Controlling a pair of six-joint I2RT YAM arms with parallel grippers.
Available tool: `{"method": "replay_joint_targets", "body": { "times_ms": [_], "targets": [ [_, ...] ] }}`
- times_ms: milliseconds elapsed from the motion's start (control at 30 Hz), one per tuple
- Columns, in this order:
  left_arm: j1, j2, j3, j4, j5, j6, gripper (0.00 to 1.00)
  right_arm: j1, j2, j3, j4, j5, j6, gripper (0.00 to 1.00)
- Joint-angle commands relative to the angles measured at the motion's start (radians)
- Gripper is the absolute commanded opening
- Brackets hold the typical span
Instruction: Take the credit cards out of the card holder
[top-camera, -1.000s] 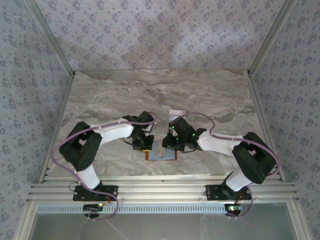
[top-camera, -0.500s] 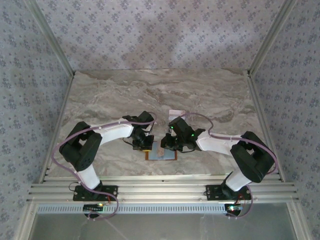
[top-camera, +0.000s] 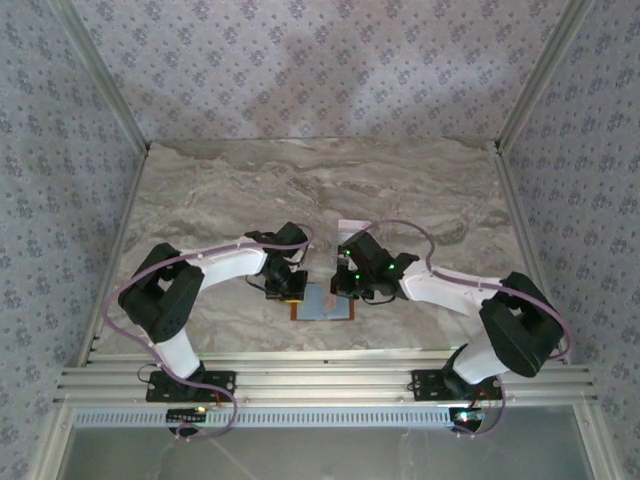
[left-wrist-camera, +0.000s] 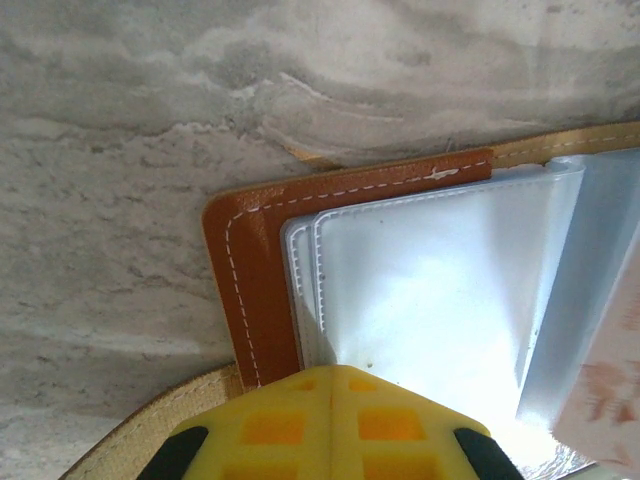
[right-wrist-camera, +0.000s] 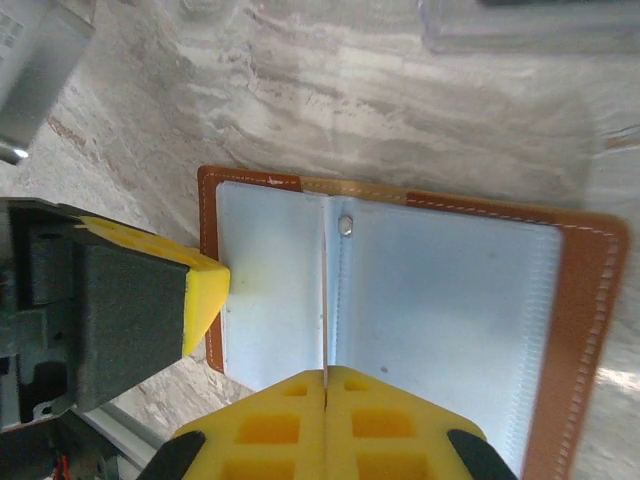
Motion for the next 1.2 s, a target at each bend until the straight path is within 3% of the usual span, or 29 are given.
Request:
{"method": "replay_joint_targets", "body": {
  "times_ms": [0,200,467,767,1167],
  "targets": [
    [-0.003,-0.005,0.025,-0.058,-0.036,0.020,0.07,-0.027,-0.051,0.024,-0.112,0.048,-0.074,0.00],
    [-0.002,-0.024,0.066,-0.066,-0.042,0.018,0.10,-0.070,-0.090,0.046,-0.140,0.020,-0.212,0.00],
    [0.000,-0.067,0.081,-0.066,-0.051,0.019,0.11,-0.170,-0.108,0.143,-0.239,0.004,-0.524,0.00],
    [0.000,-0.114,0.037,-0.065,-0.069,0.013,0.11,-0.251,-0.117,0.277,-0.313,0.033,-0.980,0.00],
    [0.024,-0.154,-0.022,-0.041,-0.048,-0.001,0.10,-0.326,0.105,0.610,-0.659,-0.040,-1.476,0.00]
  ]
}}
